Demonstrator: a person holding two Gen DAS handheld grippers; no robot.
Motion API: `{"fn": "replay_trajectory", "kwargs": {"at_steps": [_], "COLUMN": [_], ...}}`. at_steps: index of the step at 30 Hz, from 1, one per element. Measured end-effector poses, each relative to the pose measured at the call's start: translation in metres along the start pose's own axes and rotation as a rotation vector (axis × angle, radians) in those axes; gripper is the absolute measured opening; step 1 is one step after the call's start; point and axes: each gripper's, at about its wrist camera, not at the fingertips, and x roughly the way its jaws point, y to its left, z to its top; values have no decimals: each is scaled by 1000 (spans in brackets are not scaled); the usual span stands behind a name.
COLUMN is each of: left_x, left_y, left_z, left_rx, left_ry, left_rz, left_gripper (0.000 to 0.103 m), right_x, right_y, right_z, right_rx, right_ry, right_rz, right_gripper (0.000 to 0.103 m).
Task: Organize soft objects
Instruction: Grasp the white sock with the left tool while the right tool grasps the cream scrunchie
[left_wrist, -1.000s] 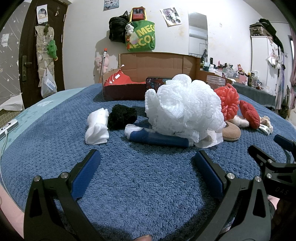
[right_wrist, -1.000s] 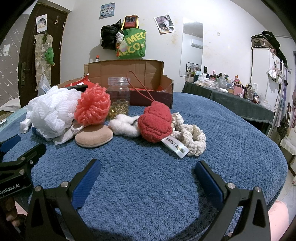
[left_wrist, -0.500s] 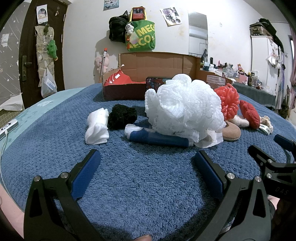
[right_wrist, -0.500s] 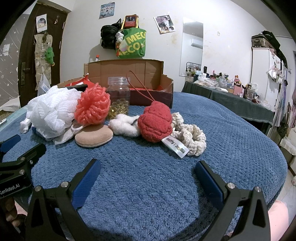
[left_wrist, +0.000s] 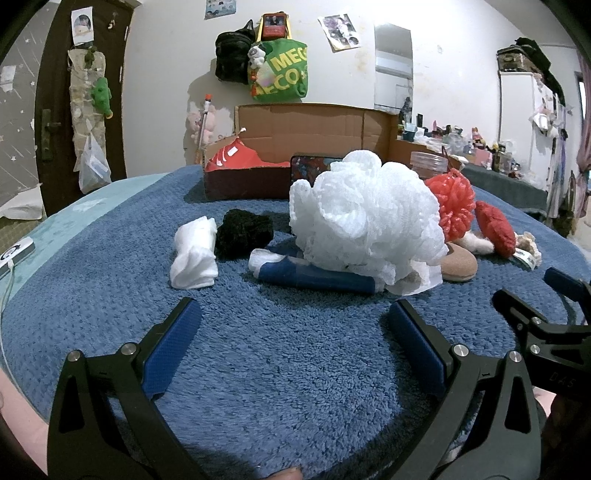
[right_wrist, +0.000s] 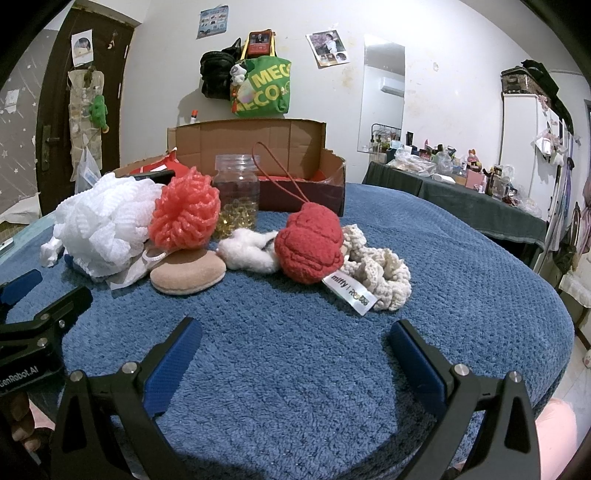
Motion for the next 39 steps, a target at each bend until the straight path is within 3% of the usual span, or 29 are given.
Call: {"fn": "replay_trajectory", "kwargs": {"at_steps": [14,23,26,29,34,36,39], "left_x": [-1,15,23,30,39,40,37], "left_y": [39,64,70,70,74,74,73], "left_z": [27,51,54,52,47,46,44], "left_rx": [-6,-14,-9,-9,-58,-59,-44], "left_ry": [4,76,112,149,202,209,197], "left_rz": [59,58,48,9,-60,-65,-46], "left_gripper": [103,103,102,92,60,49,31], "right_x": [5,18,23,29,33,34,36], "right_y": [-19,-55,-66,-73,-82,-85,-93], "right_z": [18,30,31,31,29,29,26], "right_rx": [8,54,83,92,132,147,185], "right_ry": [-6,31,51,70,81,86,99], "right_rz": [-48,-10,28,62,145,167,212], "right_gripper": [103,103,94,81,67,45,33]}}
